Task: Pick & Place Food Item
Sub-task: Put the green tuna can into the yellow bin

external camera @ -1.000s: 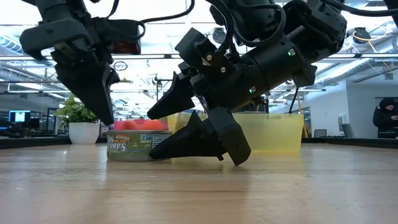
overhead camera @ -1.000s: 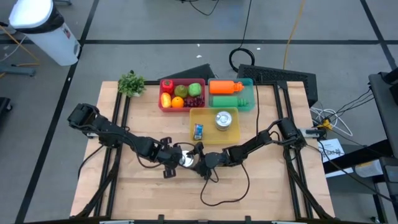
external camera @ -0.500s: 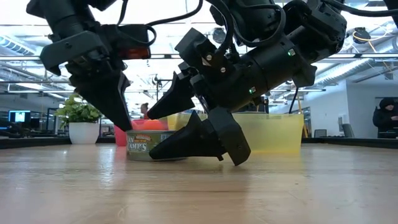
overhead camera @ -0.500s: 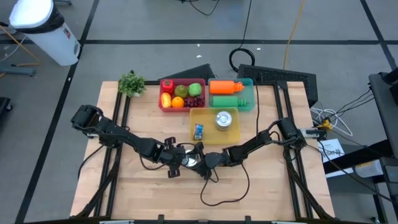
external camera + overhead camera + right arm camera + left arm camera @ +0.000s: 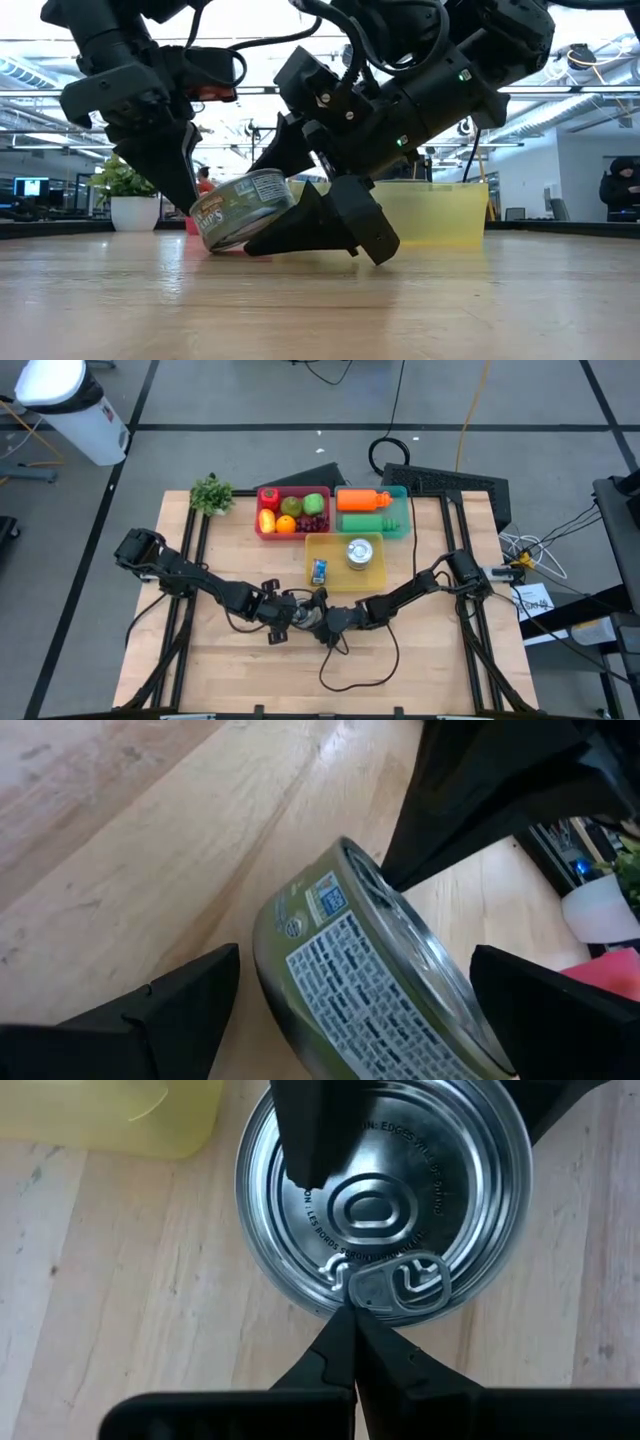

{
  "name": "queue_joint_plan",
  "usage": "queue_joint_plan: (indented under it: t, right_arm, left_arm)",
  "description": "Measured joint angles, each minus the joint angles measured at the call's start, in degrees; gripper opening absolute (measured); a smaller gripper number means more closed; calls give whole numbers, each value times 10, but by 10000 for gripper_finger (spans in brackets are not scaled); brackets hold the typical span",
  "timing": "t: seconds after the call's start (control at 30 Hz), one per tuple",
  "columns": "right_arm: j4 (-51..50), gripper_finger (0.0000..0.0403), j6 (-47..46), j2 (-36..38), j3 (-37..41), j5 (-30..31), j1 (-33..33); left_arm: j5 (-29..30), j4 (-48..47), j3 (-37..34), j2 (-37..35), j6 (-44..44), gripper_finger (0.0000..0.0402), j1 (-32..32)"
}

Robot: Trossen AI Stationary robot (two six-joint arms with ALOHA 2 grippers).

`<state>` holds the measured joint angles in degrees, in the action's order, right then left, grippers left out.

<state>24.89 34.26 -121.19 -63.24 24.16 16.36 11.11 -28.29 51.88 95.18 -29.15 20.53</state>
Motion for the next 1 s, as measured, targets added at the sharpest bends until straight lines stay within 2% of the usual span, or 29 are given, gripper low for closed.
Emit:
queue_joint_plan:
  t: [0.17,0.27,0.4,0.63,0.8,0.93,1.0]
  right_arm:
    - [6,376,19,0,0,-1,0]
    - [21,356,40,0,0,18,1]
    - [44,294,71,0,0,34,14]
    - [69,146,85,0,0,27,30]
    - [75,146,70,0,0,-2,29]
    - [74,146,71,0,0,1,28]
    - [68,146,73,9,0,23,32]
  left_arm:
    - [0,-2,0,0,1,5,0]
    - [1,-4,-1,0,1,3,0]
    - [-9,-9,-3,6,0,6,-1]
    - [-1,-5,-3,3,-1,2,-1]
    - [20,-3,-3,3,-12,12,-1]
    - [22,-6,-3,2,-3,13,-1]
    - [24,-14,-3,-7,2,10,-4]
